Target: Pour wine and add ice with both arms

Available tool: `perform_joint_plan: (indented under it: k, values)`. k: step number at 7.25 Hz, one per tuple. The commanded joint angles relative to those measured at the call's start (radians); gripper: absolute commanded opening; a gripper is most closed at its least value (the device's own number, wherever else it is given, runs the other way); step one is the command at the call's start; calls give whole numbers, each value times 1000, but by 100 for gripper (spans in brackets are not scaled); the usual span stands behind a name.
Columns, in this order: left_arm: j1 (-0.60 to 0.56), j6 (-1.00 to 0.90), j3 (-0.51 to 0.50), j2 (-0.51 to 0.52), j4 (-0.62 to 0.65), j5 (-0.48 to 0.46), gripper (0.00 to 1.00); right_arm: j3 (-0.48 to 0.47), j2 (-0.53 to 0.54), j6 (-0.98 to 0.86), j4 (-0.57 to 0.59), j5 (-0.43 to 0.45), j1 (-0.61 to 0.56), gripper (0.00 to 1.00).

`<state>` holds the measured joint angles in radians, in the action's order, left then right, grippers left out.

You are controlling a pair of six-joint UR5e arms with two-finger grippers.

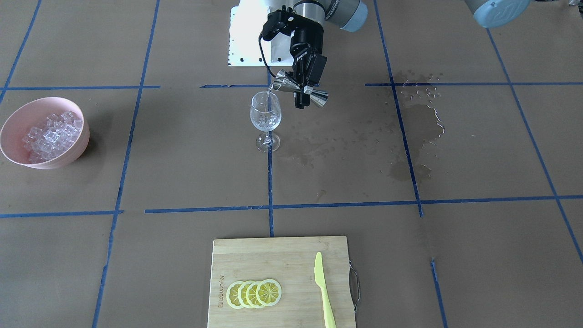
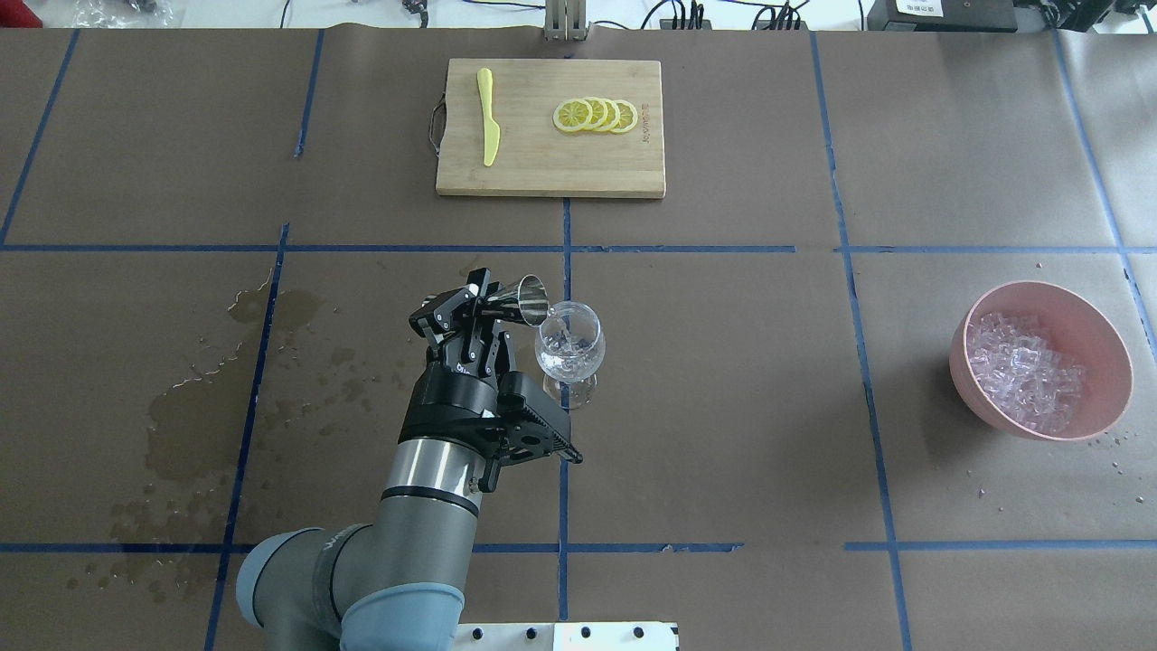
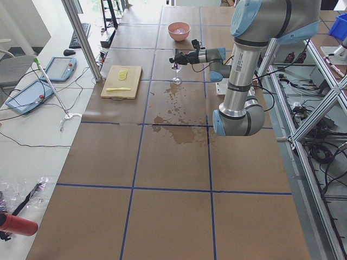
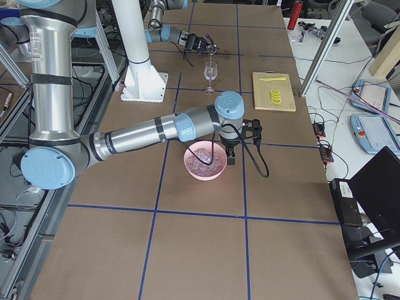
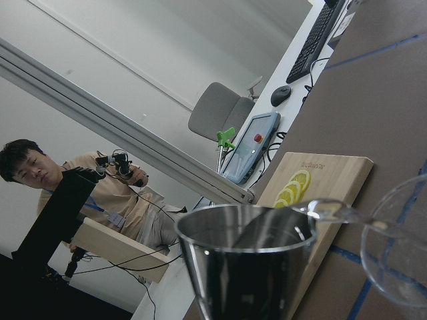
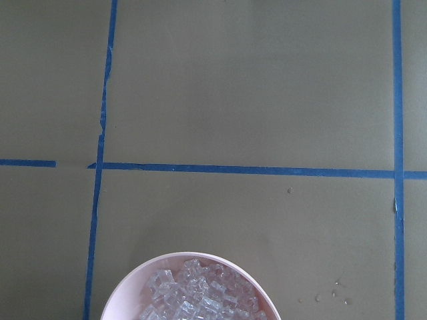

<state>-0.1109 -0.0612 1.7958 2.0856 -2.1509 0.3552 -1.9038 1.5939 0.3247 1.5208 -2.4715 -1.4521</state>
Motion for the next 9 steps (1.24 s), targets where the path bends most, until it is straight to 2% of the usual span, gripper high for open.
perform_joint_plan:
  k: [1, 3, 6, 9]
  values:
    - [-1, -124, 0, 2, 0, -31, 0, 0, 0, 0, -1, -1, 1, 100]
    - [-1, -218, 0, 2, 0, -48, 0, 0, 1, 0, -1, -1, 1, 100]
    - [0, -388, -9, 8, 0, -137, 0, 0, 1, 4, 1, -3, 1, 100]
    - [10, -410, -16, 16, -7, -153, 0, 0, 1, 4, 1, -3, 1, 100]
